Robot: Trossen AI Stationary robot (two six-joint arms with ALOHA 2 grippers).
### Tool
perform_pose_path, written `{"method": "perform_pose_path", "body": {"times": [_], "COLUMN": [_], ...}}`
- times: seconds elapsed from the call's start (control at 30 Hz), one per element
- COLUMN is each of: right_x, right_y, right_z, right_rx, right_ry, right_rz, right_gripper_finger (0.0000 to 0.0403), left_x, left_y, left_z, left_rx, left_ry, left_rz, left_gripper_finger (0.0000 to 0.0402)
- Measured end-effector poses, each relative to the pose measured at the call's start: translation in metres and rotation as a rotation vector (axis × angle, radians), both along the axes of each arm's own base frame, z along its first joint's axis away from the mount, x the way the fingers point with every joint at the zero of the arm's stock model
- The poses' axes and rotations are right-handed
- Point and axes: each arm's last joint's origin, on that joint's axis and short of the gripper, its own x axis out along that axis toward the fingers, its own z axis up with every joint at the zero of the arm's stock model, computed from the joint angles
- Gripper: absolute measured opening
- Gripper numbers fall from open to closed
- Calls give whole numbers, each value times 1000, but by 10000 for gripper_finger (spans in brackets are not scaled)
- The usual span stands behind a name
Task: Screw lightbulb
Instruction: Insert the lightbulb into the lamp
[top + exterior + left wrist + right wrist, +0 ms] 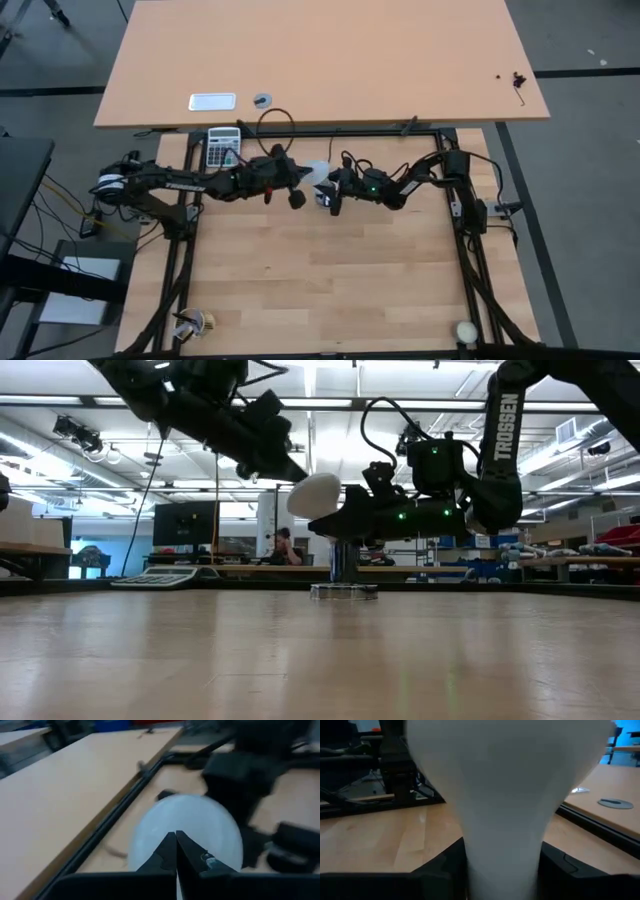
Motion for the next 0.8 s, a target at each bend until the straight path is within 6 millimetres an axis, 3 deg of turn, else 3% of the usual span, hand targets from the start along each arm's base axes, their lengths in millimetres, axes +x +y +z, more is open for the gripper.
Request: {"method": "perform_pose_path", "body": {"times": [0.2, 0.5, 0.67, 0.8], "right_x": [-1, -1, 0, 0], "right_y": [-1, -1, 0, 0], "right_z": [-2, -2, 0, 1], "right_rx": [-4, -12, -16, -18], "right_ry": [16, 16, 1, -14], "right_rz": [2, 2, 3, 4], "right_gripper_finger": [165, 161, 161, 160], "left_x": [-15, -32, -34, -27], "left_y": [-2, 0, 2, 3], "left_z": [10, -38, -54, -55], "left_rx": [-20, -183, -228, -244], "left_ry": [5, 55, 75, 4], "left_rz": [23, 23, 4, -48], "left_gripper_finger": [0, 0, 0, 0]}}
